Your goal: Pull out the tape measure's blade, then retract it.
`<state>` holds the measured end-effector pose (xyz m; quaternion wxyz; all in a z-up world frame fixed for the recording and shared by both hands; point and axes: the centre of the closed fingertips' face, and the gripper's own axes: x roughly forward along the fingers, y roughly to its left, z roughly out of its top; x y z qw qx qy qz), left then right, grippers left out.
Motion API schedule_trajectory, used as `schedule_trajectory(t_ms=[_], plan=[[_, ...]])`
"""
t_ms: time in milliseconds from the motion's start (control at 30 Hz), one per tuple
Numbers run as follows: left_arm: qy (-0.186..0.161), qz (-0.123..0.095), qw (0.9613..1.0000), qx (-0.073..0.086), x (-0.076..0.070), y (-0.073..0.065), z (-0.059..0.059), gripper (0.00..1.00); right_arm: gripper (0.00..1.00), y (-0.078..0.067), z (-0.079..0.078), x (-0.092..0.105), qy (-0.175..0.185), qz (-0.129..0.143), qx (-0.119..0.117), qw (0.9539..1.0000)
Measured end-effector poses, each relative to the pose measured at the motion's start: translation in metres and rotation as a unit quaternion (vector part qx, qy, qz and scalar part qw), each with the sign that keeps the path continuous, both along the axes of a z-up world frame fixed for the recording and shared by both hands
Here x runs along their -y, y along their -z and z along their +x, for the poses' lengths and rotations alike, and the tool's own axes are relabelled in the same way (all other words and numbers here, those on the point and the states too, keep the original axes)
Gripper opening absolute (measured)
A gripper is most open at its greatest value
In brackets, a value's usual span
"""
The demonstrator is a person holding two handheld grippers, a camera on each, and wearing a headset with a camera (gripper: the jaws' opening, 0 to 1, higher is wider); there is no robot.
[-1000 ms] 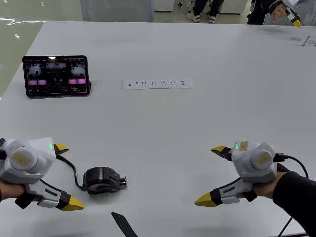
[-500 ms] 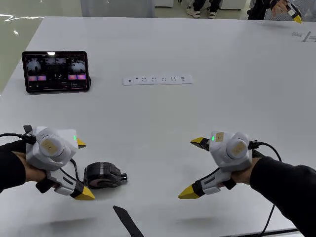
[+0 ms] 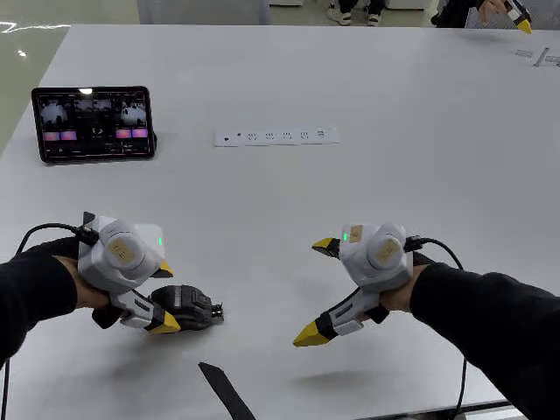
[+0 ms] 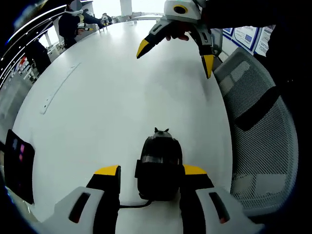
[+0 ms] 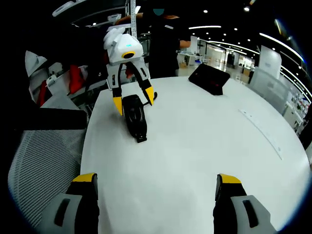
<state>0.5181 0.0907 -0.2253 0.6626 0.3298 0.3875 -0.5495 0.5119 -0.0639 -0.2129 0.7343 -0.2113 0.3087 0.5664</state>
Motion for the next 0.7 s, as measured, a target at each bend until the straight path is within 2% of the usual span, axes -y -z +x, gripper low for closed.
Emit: schedule_trajectory(t_ms=[100,133,167,200,400,700], plan=[[0.024,0.003,0.9996,-0.014,0.002,0.002,-0.006,0.38,0.99,0.002,0.000,-0.007,-0.007,-0.001,-0.002,1.0000],[0.029,0.005,0.9992,-0.027,0.003,0.003,-0.011,0.34,0.99,0.002,0.000,-0.009,-0.011,-0.001,-0.002,0.9999],[0.026,0.009,0.9996,-0.010,0.003,0.003,-0.007,0.32,0.99,0.003,0.000,-0.011,-0.014,-0.002,-0.002,0.9999],[0.034,0.009,0.9993,-0.013,0.004,0.004,-0.010,0.32,0.99,0.003,0.000,-0.013,-0.016,-0.002,-0.002,0.9999],[0.041,0.011,0.9990,-0.016,0.002,0.005,-0.008,0.31,0.99,0.007,0.002,-0.027,-0.032,-0.003,-0.004,0.9995],[0.046,0.028,0.9985,-0.003,0.003,0.006,-0.011,0.31,0.99,0.016,0.001,-0.047,-0.053,-0.009,-0.014,0.9985]])
